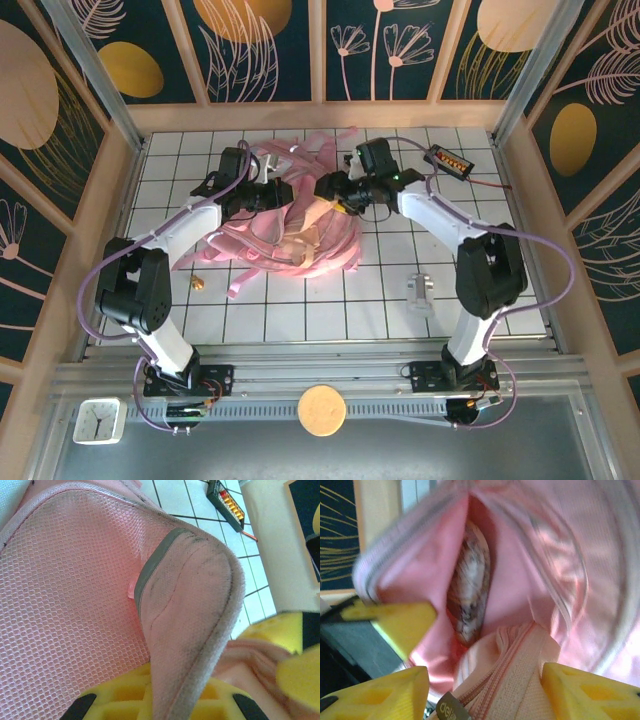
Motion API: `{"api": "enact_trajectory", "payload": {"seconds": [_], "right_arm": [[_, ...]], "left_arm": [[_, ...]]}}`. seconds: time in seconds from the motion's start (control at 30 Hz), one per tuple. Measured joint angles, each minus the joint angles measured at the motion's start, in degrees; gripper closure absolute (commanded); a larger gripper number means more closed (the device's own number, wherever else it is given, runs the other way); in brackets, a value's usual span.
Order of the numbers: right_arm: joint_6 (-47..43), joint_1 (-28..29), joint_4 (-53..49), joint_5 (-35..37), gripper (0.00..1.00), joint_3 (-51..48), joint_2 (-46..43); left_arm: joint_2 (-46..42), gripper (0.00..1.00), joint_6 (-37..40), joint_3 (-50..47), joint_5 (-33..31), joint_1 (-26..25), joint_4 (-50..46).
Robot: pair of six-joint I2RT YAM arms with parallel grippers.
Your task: Pack the student bag
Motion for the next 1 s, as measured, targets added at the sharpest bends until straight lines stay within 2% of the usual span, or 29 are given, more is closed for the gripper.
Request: {"api": "enact_trajectory", "payload": {"seconds": [0.13, 0.33, 0.4, 0.43, 0.47, 0.5, 0.53, 0.9, 1.0], "right_arm": [[-0.09, 4.46, 2.58, 4.46, 0.46, -4.7, -2.45], [-1.4, 10.14, 6.8, 8.44, 0.44, -8.72, -0.61], [-2.54, 11.43, 7.15, 9.07, 0.37, -8.02, 2.08], [-3.32, 12.13, 7.37, 9.33, 0.27, -7.69, 3.65], [-3.87, 12.81, 7.54, 9.57, 0.09, -7.61, 5.07], [-4.02, 13.25, 7.58, 9.75, 0.01, -7.61, 6.05], [-4.35, 13.66, 7.82, 9.75, 0.01, -7.61, 7.04], [-6.25, 14.82, 7.5, 10.6, 0.01, -4.07, 10.64], [-7.13, 15.23, 7.61, 10.93, 0.34, -2.67, 11.78]], "left_arm": [[0.09, 1.0, -0.28, -0.02, 0.02, 0.28, -0.17], [0.33, 1.0, -1.57, -0.17, 0.2, 1.07, -0.5], [0.39, 1.0, -1.97, -0.28, 0.2, 1.36, -0.5], [0.44, 1.0, -1.99, -0.31, 0.17, 1.49, -0.5], [0.46, 1.0, -2.01, -0.37, 0.17, 1.62, -0.5], [0.46, 1.0, -2.01, -0.48, 0.17, 1.7, -0.48], [0.48, 1.0, -2.03, -0.63, 0.17, 1.75, -0.46], [0.48, 1.0, -2.54, -1.99, 0.22, 1.81, 1.42], [0.48, 1.0, -3.26, -2.56, 0.26, 2.05, 2.47]]}}
